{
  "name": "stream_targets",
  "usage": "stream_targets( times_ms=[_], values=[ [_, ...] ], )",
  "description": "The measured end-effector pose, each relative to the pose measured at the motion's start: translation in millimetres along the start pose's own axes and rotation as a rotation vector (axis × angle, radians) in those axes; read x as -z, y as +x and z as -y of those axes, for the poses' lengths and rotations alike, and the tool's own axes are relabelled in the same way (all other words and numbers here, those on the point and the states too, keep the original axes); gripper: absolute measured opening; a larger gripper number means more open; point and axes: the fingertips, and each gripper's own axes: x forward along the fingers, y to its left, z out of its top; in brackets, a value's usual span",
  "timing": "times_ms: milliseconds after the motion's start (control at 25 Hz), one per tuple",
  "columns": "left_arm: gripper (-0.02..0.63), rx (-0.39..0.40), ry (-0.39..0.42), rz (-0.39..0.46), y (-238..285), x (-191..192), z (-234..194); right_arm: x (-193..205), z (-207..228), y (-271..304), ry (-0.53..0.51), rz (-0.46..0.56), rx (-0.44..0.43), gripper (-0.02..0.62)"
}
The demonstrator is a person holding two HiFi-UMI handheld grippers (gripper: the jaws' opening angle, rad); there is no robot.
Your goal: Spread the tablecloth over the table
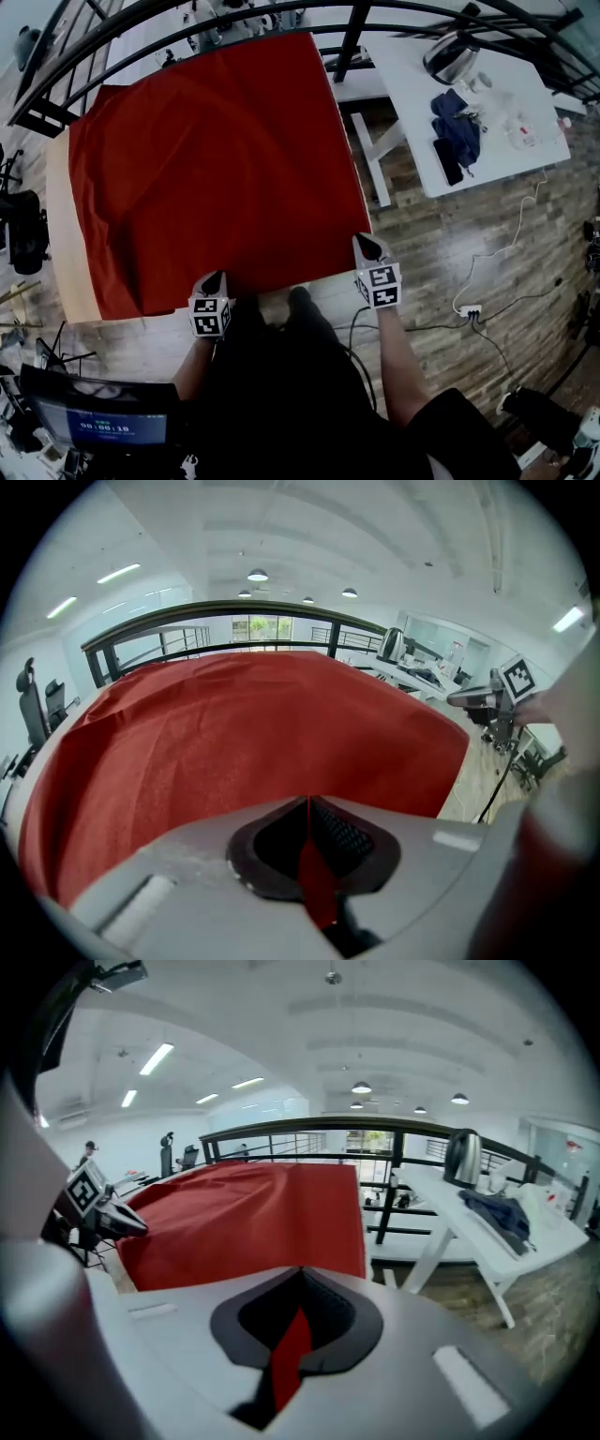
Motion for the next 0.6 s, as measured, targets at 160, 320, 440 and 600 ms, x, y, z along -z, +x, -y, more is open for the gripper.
stream_targets(
  times_ms=[160,320,440,600],
  values=[
    [0.012,0.026,-0.009,-0.016,10.0,-0.1,12.0,3.3,-42.2,34.2,-0.051,-0.059,-0.118,0.009],
    [0.023,0.028,-0.037,-0.005,11.4,8.3,13.1,33.0,-21.8,41.7,-0.019,-0.151,-0.025,0.009],
    [0.028,0.001,-0.060,0.033,12.1,6.4,11.7,32.0,-11.2,50.1,-0.066,-0.155,-0.033,0.009],
    [0.006,-0.060,-0.107,0.153,-29.6,6.8,-13.6,-5.5,-66.9,44.9,-0.132,-0.048,-0.134,0.009]
  ],
)
